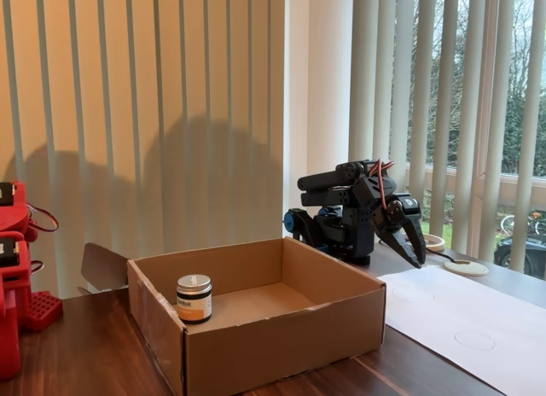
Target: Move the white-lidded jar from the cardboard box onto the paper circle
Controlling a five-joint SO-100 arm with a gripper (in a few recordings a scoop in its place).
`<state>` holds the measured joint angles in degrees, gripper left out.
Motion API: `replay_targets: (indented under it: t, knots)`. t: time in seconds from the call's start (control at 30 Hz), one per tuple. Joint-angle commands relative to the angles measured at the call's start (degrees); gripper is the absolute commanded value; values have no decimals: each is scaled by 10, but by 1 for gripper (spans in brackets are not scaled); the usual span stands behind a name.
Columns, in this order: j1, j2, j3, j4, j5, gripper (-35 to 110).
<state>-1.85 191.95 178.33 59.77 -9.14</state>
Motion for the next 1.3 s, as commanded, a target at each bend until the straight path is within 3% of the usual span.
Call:
replay_targets:
  t: [0.0, 0.7, 0.8, 0.93, 1.27]
  knots:
    - [-10, 38, -6, 3, -7, 0]
    - [-10, 38, -6, 3, -10, 1]
    - [-13, 38, -6, 3, -14, 17]
    - [7, 35, -5, 4, -132, 40]
    - [55, -105, -161, -34, -269, 36]
